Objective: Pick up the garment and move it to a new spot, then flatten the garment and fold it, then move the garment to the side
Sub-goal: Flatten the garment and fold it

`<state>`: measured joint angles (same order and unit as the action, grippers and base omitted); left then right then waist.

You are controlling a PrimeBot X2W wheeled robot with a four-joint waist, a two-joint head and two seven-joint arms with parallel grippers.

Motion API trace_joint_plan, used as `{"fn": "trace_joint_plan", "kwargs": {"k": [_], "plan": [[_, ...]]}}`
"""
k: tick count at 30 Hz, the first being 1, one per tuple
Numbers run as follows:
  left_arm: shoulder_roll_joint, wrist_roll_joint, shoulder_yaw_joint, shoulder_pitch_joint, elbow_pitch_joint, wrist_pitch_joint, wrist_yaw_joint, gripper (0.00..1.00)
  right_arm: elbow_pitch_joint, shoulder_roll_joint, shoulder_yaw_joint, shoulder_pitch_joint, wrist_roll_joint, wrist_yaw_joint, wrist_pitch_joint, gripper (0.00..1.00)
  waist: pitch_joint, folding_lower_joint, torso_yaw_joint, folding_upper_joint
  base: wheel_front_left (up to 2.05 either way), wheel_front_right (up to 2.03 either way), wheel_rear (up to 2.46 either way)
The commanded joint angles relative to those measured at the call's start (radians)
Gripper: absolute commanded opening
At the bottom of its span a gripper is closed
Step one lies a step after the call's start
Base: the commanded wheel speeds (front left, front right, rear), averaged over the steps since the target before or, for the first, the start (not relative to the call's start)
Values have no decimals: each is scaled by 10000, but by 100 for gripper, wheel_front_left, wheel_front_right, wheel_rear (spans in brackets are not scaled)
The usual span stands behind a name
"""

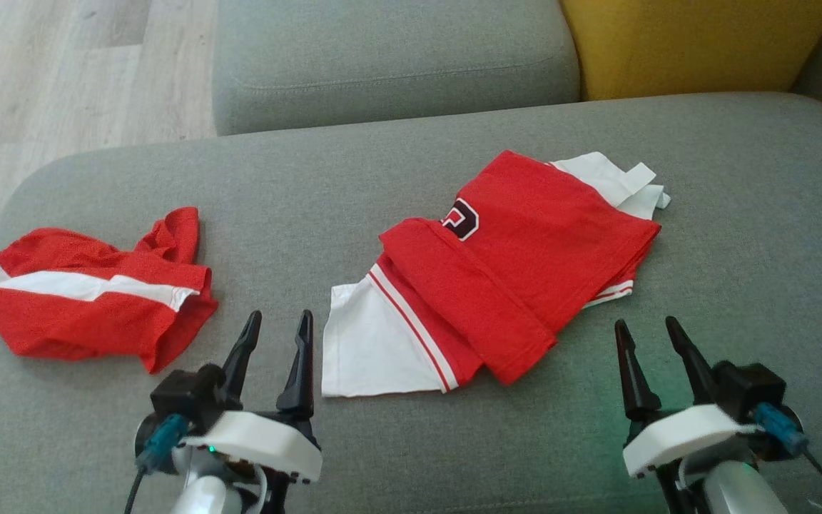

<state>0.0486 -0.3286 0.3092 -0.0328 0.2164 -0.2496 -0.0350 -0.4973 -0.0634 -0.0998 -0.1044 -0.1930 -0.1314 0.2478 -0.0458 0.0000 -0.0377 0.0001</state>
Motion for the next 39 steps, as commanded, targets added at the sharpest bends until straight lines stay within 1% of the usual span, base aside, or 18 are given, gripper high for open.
{"fn": "trace_joint_plan", "kwargs": {"k": [1,5,9,12,15,17,19,25,28,36,37,38,39], "plan": [[16,-35,-338,-273,-341,-122,-27,100,458,89,-162,-323,95,7,89,100,25,0,-24,-1,0,0,0],[16,-36,-315,-334,-284,-122,14,100,1017,124,-124,-84,54,7,-94,100,67,0,6,-1,0,0,0],[16,-18,-248,-406,-241,-122,61,100,1328,128,-436,-92,-120,7,-349,100,149,0,207,-1,0,0,0],[16,14,-200,-412,-182,-122,83,100,1294,129,-824,-205,-317,7,-685,100,237,0,424,-1,0,0,0],[16,53,-160,-419,-100,-122,122,100,987,130,-1182,-389,-664,7,-1066,100,336,0,683,-1,0,0,0],[16,78,-129,-438,-56,-122,145,100,663,130,-1378,-547,-674,7,-1341,100,403,0,882,-1,0,0,0],[16,124,-120,-460,-14,-122,156,100,224,130,-1474,-799,-938,7,-1535,100,500,0,1148,-1,0,0,0],[16,217,-166,-558,24,-122,203,100,-868,130,-653,-1355,-500,7,-1349,100,725,0,1601,-1,0,0,0],[16,243,-203,-603,21,-122,231,100,-1354,131,-540,-1553,-577,7,-1327,100,832,0,1709,-1,0,0,0],[16,265,-254,-674,37,-122,231,100,-2087,131,-1040,-1902,-996,7,-1230,100,976,0,1647,-1,0,0,0],[16,272,-251,-672,52,-122,229,100,-2166,131,-1126,-1948,-1047,7,-1217,38,961,0,1600,-1,0,0,0],[16,283,-246,-670,71,-122,229,100,-2217,131,-1213,-1992,-1088,7,-1184,0,940,0,1554,-1,0,0,0],[16,291,-245,-666,88,-122,227,100,-2268,131,-1295,-2035,-1093,7,-1160,0,910,0,1499,-1,0,0,0]]}}
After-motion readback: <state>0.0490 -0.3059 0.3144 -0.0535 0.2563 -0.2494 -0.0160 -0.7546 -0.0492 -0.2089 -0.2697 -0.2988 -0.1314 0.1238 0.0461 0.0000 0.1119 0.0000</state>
